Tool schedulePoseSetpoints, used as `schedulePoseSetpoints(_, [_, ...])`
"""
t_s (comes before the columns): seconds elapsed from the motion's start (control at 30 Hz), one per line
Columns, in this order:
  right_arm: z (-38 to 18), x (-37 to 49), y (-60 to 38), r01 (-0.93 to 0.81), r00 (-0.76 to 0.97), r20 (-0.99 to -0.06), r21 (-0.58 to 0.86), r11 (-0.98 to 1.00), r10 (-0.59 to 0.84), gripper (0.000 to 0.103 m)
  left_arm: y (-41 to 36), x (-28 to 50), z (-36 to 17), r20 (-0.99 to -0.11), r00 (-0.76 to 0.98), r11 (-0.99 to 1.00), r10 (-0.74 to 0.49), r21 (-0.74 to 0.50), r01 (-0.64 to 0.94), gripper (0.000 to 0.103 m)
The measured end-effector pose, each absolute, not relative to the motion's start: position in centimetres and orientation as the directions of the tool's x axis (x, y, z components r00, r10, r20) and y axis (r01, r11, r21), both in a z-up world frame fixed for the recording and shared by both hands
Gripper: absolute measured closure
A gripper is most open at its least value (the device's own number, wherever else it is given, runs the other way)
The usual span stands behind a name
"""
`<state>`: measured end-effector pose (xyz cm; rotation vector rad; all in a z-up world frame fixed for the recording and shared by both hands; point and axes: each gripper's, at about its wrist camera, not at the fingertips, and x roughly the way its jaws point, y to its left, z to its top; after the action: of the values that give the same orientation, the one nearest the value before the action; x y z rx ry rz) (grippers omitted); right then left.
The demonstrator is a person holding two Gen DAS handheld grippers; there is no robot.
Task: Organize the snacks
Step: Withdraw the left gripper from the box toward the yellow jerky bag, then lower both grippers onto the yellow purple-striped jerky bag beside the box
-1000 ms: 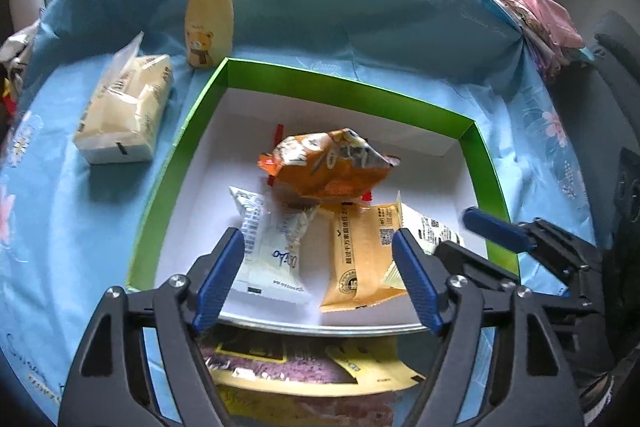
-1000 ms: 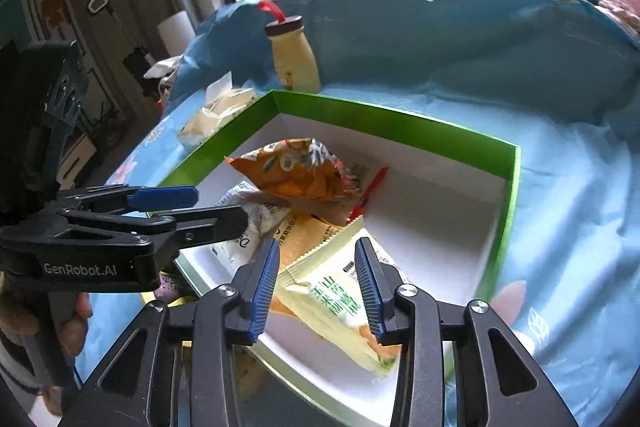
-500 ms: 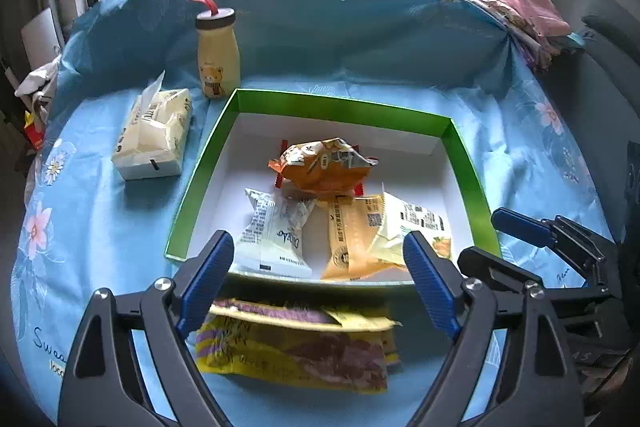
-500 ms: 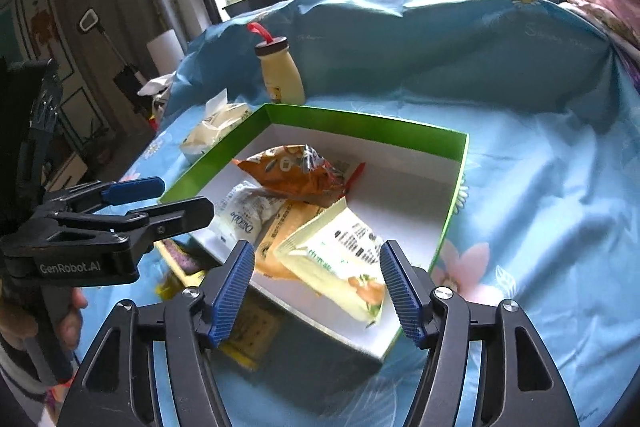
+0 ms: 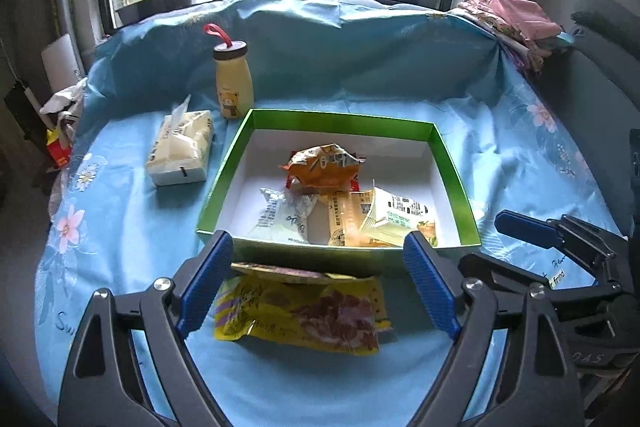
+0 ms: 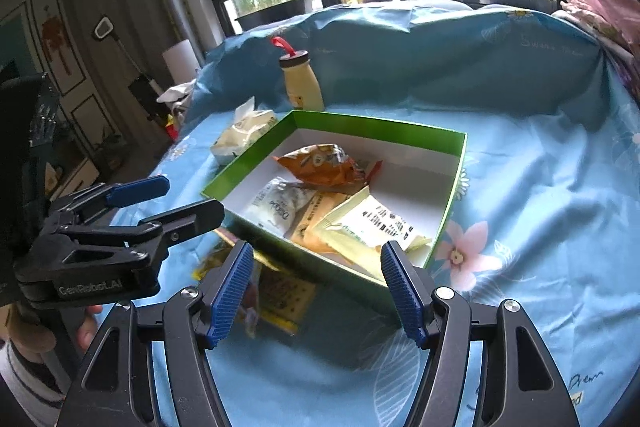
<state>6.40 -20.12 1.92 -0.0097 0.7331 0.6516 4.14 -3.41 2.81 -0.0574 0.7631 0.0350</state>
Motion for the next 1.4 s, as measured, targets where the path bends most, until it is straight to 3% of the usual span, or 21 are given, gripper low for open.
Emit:
schedulePoseSetpoints(1.07, [1.7,2.9,-18.9,-0.586,0.517,-0.641,0.218,0.781,0.567,0.036,-2.6,0.0,2.6,-0.688,0.725,0.995,0.042,-0.040,-0.096,0.015])
schedulePoseSetpoints(1.4, [0.4,2.9,-18.3,-0.581,0.494,-0.672,0.217,0.784,0.552,0.036,0.9,0.2,-0.3,-0.752,0.657,0.974,-0.057,-0.187,-0.130,0.015])
